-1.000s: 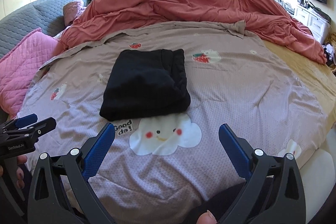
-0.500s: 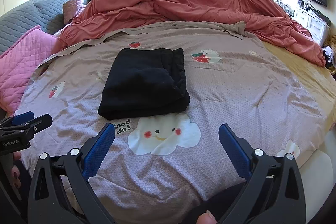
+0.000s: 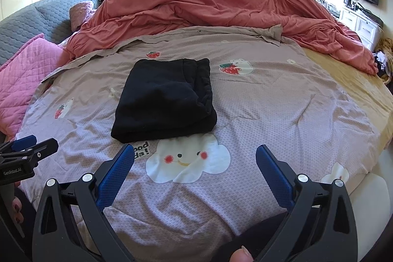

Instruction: Fold small clothes

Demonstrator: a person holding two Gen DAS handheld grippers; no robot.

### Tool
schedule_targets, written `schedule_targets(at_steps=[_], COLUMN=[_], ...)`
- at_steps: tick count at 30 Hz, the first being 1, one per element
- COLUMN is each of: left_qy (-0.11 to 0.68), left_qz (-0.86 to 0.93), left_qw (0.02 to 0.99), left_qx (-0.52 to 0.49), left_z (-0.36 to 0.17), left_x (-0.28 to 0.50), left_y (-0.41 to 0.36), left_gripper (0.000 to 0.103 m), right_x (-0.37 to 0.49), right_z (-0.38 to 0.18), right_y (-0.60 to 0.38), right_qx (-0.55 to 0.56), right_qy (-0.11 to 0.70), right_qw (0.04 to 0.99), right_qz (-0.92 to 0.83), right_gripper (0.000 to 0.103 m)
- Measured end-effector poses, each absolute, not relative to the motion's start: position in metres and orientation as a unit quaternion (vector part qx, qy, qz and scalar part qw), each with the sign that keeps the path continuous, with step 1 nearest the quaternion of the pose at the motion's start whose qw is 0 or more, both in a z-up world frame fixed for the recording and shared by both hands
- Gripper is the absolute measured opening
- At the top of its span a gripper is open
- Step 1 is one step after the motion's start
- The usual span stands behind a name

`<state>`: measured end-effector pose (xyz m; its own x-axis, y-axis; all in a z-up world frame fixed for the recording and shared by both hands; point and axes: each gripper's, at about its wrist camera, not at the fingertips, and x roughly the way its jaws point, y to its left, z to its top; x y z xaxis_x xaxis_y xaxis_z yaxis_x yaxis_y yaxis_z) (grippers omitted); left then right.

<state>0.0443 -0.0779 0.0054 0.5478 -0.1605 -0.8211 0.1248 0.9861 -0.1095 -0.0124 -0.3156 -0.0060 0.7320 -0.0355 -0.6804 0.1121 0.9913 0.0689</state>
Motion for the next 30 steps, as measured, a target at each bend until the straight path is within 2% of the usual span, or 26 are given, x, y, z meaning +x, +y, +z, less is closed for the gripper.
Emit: schedule_targets(at_steps=[30], left_qy=[0.469], left_qz=[-0.073], left_qw=[0.880], left_qx=[-0.019], left_z=[0.0098], left_x=[0.0419], left_y=[-0.0759], left_gripper=[0.094], right_x=[-0.0146], right_z=[-0.0066], right_y=[-0.3170], right_qx=[0.051], right_qy=[0.362], right_qw=[0.930], right_qz=[-0.042], right_gripper=[0.098])
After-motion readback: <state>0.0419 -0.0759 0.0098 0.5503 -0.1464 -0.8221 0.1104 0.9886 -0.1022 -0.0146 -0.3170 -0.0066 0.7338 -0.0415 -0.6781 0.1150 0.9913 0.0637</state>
